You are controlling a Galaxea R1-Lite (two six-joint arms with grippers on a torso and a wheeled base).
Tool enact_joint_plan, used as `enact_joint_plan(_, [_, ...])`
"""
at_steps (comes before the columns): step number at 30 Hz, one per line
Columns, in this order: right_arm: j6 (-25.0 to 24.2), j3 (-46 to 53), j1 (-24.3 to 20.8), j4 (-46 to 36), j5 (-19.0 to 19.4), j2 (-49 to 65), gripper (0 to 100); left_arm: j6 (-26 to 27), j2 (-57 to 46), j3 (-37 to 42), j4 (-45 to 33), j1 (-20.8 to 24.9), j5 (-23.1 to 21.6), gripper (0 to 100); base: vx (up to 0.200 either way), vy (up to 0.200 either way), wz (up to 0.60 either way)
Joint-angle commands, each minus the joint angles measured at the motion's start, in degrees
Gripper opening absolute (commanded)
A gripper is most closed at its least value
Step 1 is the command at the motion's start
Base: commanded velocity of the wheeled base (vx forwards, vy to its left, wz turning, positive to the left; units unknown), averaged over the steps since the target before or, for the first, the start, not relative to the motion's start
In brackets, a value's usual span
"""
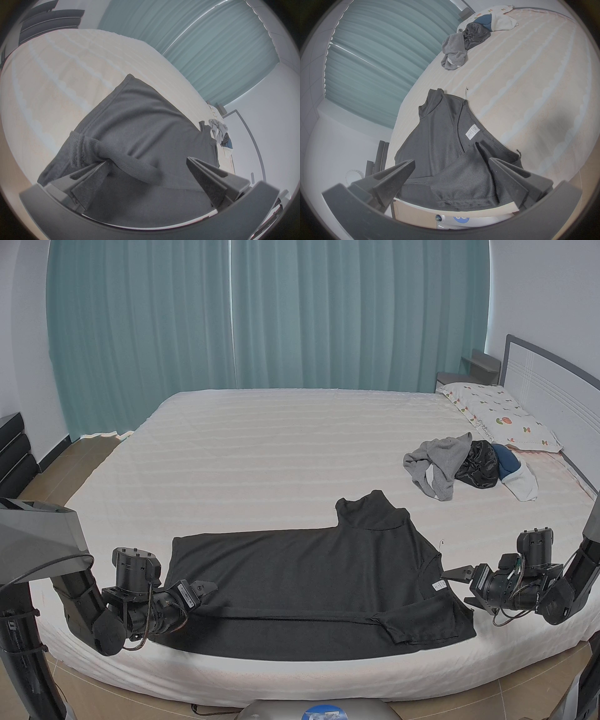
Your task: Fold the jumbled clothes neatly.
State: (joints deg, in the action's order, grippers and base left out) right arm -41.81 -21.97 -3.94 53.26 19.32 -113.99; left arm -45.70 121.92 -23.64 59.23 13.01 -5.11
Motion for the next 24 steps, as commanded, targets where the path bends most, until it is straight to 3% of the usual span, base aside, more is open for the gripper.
enact_joint_plan(1, [-0.02, -0.09, -0.02, 0.0, 0.01, -0.26, 100, 0.0, 0.34, -1.5, 0.09, -0.53, 0.19, 100, 0.0, 0.0, 0.0])
enact_joint_plan(24, [0.07, -0.18, -0.02, 0.09, -0.07, -1.05, 100, -7.56, 0.6, -7.3, 0.27, -6.86, 0.01, 100, 0.0, 0.0, 0.0])
